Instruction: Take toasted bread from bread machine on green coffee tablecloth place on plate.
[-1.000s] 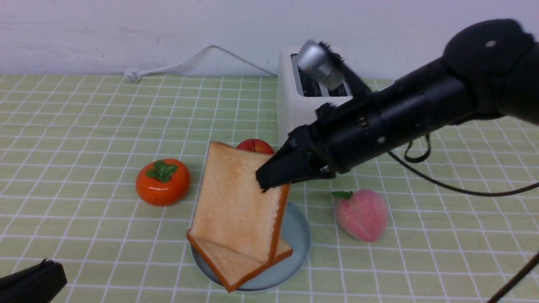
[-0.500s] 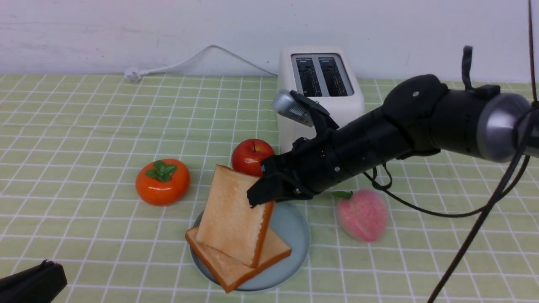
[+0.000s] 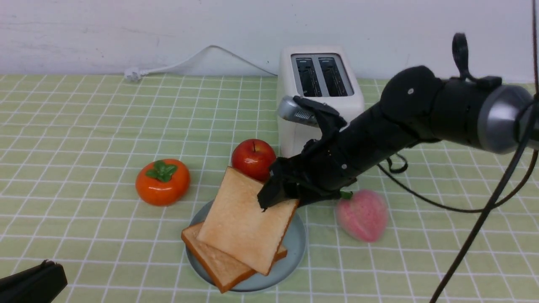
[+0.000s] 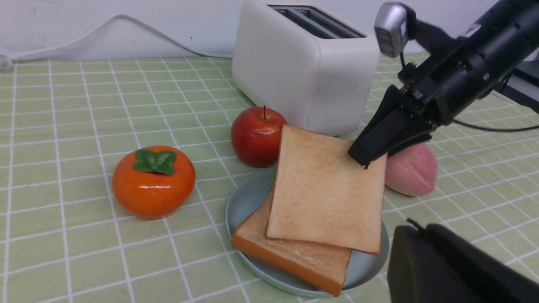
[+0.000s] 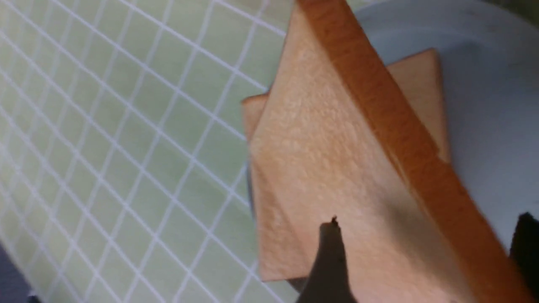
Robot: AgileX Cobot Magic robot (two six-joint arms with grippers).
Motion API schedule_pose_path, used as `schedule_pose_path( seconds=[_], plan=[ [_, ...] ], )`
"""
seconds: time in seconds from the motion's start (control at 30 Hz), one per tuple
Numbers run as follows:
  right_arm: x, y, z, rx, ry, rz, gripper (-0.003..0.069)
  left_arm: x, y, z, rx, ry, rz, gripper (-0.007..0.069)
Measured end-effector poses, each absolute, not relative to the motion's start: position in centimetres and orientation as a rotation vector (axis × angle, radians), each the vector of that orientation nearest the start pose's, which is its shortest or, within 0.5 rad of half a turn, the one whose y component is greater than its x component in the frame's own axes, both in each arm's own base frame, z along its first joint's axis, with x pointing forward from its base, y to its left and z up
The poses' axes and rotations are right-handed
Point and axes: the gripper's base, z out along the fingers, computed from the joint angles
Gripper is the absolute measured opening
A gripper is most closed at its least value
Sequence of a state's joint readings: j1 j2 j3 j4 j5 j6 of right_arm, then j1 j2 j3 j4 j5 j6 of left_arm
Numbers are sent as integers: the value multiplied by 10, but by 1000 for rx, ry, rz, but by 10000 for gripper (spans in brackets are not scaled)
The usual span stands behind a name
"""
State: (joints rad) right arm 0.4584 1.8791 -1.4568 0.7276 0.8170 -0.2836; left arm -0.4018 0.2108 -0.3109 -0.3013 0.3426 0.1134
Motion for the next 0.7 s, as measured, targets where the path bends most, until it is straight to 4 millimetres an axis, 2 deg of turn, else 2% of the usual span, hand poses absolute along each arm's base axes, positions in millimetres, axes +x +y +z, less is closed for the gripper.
schedule_pose_path(
  seconds=[0.17,0.27,0.3,0.33,0.37,0.43,0.5,0.57,0.6,0.63,0.7],
  plan=[
    [338,203,292,-517,2620,684,474,55,-33,275,274,1716,-509,8],
    [325,187,323,-546,2609,545,395,55,-33,275,274,1716,-509,13],
    [324,186,325,-542,2609,539,395,55,-33,275,274,1716,-509,13],
    [312,176,342,-546,2600,476,326,55,-33,275,274,1716,-509,15],
    [309,173,346,-539,2599,466,318,55,-33,275,274,1716,-509,15],
    [284,157,374,-522,2572,413,199,55,-33,275,274,1716,-509,15],
    [275,151,379,-511,2574,395,156,55,-33,275,274,1716,-509,15],
    [246,134,390,-488,2566,375,66,55,-33,275,274,1716,-509,13],
    [241,132,389,-484,2573,372,52,55,-33,275,274,1716,-509,11],
    [219,120,393,-463,2560,373,15,55,-33,275,274,1716,-509,-4],
    [191,106,389,-419,2559,381,-13,55,-33,276,276,1717,-510,-13]
  ],
)
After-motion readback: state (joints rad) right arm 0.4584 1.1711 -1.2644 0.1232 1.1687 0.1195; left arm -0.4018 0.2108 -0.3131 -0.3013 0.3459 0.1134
